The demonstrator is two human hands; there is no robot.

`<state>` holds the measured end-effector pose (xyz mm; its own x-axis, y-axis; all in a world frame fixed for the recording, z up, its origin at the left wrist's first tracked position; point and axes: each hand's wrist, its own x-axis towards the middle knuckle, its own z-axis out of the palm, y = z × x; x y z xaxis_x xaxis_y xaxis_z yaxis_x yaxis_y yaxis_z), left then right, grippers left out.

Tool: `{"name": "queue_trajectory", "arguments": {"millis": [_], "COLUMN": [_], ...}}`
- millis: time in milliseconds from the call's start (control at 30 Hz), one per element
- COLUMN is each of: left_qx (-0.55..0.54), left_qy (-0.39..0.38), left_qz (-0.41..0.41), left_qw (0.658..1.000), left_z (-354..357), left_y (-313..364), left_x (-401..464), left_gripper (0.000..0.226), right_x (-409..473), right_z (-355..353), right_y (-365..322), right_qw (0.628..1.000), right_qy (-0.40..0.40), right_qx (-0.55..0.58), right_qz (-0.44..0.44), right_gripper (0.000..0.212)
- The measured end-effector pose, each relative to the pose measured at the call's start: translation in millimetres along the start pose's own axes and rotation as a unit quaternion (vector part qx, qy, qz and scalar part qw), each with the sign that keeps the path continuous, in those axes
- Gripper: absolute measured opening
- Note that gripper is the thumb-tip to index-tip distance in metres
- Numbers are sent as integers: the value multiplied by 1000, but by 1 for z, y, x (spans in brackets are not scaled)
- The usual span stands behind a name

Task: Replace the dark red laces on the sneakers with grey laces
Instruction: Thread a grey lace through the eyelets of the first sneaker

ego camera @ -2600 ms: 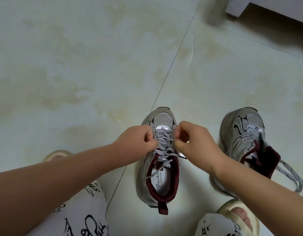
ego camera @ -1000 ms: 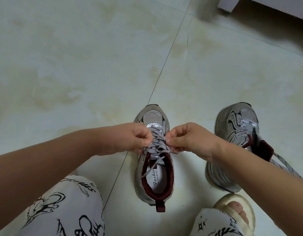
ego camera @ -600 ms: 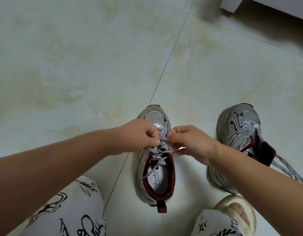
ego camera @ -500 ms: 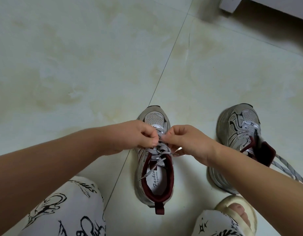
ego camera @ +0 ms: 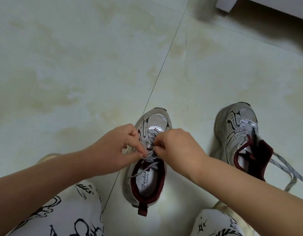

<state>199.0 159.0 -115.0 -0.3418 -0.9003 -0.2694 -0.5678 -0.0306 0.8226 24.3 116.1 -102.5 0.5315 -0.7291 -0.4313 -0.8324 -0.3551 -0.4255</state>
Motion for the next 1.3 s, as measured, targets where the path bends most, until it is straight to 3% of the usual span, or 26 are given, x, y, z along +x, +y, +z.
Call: {"name": "queue_trajectory", "arguments": {"millis": [133, 267, 333, 467, 633, 800, 867, 933, 1000, 1067, 1300], "left_qx": [-122, -166, -165, -176, -429, -495, -478, -404, -296, -223, -305], "left_qy": [-3, 111, 96, 19, 13, 41, 50, 86, 99, 83, 28], "left_qz": [-79, -221, -280, -299, -350, -392, -381, -358, -334, -329, -404], "left_qw": [989, 955, 941, 938, 832, 774, 790, 837, 889, 914, 862], "left_z": [0, 9, 12, 13, 14, 20, 20, 20, 20, 17, 11], "left_y": [5, 8, 10, 10, 9, 3, 6, 6, 3, 3, 5], "left_x": [0, 19, 26, 34, 31, 29, 28, 26, 23, 20, 24], "left_gripper": [13, 10, 19, 22, 24, 31, 22, 10, 20, 18, 8], "right_x": [4, 8, 5, -4, -9, -14, -14, -14, -14, -14, -16], "right_z": [2, 4, 7, 13, 20, 25, 24, 24, 23, 23, 21], "right_y": [-6, -6, -5, 4, 18, 20, 21, 22, 22, 23, 23], "right_qw": [999, 999, 999, 993, 977, 971, 968, 963, 962, 962, 963], "right_qy": [-26, -15, 7, 19, 39, 52, 51, 45, 41, 43, 33], "right_qx": [-6, 21, 40, 117, 207, 232, 247, 265, 268, 270, 268], "right_qz": [29, 39, 31, 11, 18, 2, -4, -7, -8, -11, -19], "right_gripper": [18, 14, 9, 15, 33, 38, 39, 39, 38, 38, 39]}}
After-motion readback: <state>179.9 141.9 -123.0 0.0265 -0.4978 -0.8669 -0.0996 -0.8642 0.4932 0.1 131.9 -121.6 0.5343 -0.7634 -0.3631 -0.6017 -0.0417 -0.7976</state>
